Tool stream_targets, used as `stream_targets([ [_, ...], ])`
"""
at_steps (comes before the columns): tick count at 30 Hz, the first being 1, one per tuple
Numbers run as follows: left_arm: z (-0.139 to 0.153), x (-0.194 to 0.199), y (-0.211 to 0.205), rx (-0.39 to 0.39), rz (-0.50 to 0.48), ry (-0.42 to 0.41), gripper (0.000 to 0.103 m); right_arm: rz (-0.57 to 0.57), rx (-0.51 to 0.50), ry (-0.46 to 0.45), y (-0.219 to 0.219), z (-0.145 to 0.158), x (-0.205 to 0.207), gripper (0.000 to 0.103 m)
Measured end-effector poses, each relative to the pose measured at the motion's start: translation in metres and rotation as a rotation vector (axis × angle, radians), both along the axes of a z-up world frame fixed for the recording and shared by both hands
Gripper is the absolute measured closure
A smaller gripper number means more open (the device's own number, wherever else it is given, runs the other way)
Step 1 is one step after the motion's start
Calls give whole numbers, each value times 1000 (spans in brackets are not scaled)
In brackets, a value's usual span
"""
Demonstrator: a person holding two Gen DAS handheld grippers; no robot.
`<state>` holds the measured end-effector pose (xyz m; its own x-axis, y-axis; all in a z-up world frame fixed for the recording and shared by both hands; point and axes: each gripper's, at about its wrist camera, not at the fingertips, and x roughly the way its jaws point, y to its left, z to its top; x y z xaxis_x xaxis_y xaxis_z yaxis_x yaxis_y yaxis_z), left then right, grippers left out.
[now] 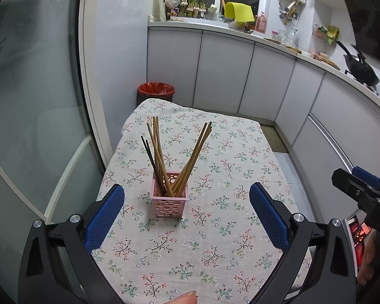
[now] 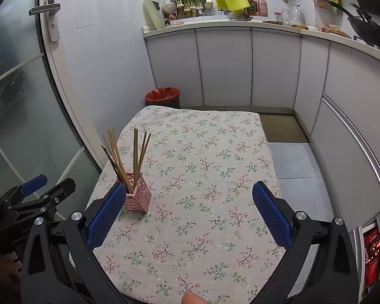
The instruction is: Organize utensils
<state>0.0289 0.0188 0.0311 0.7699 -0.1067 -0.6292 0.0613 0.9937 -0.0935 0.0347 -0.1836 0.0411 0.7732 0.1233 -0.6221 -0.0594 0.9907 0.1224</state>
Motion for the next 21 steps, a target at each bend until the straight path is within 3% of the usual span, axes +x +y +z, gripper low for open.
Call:
stream_targets([
  [21,2,-1,1,-5,4,-5,7,-40,9,-23,-6,5,2,7],
])
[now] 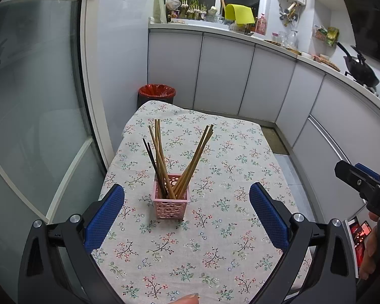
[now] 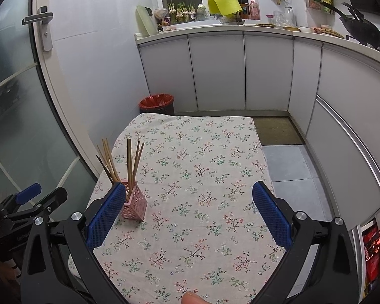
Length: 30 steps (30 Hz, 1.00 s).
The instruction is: Organize utensils
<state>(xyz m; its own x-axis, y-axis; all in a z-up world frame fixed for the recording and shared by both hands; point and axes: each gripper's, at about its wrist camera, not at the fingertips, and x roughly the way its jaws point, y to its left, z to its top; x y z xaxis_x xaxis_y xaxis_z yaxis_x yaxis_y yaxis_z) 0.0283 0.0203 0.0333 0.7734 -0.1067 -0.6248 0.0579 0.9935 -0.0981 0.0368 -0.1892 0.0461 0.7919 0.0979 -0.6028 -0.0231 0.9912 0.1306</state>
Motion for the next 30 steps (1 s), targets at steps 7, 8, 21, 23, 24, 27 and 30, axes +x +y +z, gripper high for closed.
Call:
stream_targets([
  [7,2,3,0,0,9,3,7,-4,-11,0,0,0,0,7],
  [8,2,4,-1,2,8,3,7,-3,-15,1,-1,0,0,7],
  [21,-2,2,-12,56,6,-21,7,-26,-69,-33,9,1,-6,7],
  [23,-6,3,-15,73,-4,-6,7,-31,-72,-44,11,2,-8,7],
  [24,-9,4,-16,71,-10,6,7,-32,-71,-49,12,3,-9,7],
  [27,-12,2,-19,69,-16,12,7,-36,-73,-65,12,5,-12,7],
  [30,-12,0,-18,87,5,-3,7,-37,-78,-68,14,5,-12,7],
])
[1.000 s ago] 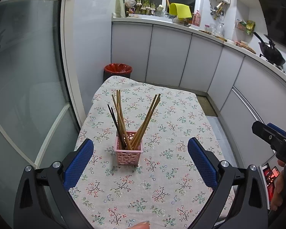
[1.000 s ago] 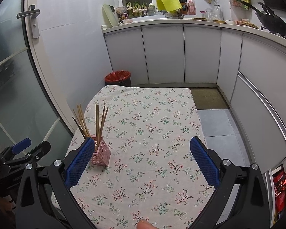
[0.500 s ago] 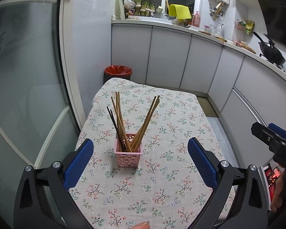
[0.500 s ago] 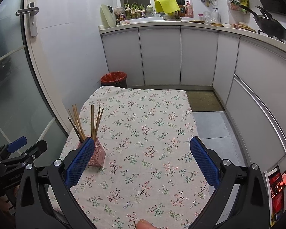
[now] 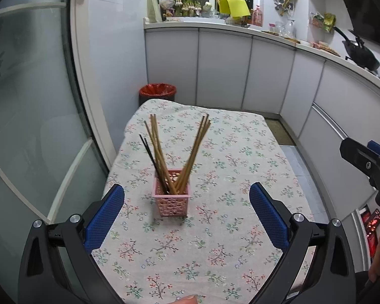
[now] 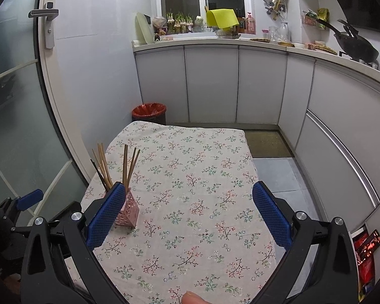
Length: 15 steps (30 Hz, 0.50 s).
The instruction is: Organize utensils
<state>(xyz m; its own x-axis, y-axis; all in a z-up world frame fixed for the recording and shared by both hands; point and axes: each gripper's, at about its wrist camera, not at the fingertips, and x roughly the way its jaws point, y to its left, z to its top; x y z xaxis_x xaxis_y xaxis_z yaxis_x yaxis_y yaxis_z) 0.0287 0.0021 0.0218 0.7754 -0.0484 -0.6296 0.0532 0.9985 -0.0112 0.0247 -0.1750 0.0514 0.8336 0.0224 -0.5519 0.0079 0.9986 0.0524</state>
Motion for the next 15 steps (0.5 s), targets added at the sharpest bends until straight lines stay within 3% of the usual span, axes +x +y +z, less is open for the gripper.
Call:
stream_targets([
  [15,2,0,10,-14,41,-17,7,1,-17,15,5,-5,6,7],
])
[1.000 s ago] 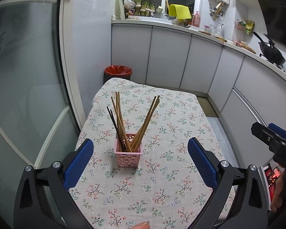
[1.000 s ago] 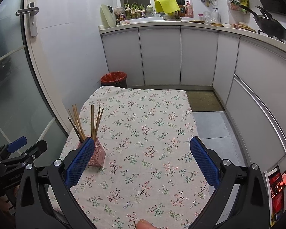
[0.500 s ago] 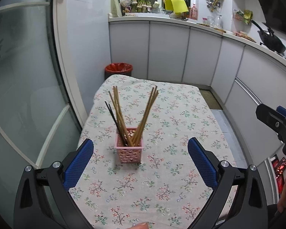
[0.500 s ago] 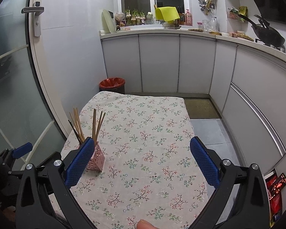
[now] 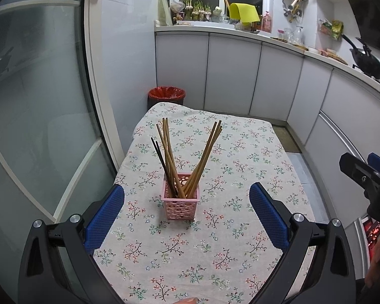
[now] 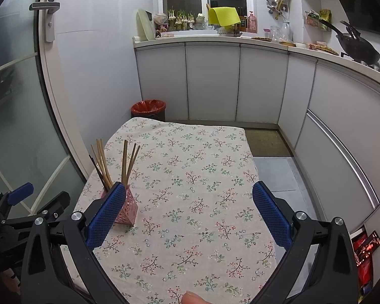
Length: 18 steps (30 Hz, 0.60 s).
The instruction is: Organize utensils
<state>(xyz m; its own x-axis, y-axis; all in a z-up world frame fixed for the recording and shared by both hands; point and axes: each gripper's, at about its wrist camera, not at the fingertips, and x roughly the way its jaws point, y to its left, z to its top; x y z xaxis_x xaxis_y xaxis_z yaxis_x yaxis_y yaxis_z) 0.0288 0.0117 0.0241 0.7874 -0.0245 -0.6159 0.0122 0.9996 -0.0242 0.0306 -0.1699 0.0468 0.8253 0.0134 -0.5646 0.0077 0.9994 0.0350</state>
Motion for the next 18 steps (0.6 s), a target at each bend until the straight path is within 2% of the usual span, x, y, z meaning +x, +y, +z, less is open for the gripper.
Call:
stream_targets([
  [14,-9,9,1,-10,-1,2,7,-9,0,10,-3,-6,7,7],
  [18,-41,30,8,-71,-34,-34,7,-3,10,22,-8,-21,22,7],
])
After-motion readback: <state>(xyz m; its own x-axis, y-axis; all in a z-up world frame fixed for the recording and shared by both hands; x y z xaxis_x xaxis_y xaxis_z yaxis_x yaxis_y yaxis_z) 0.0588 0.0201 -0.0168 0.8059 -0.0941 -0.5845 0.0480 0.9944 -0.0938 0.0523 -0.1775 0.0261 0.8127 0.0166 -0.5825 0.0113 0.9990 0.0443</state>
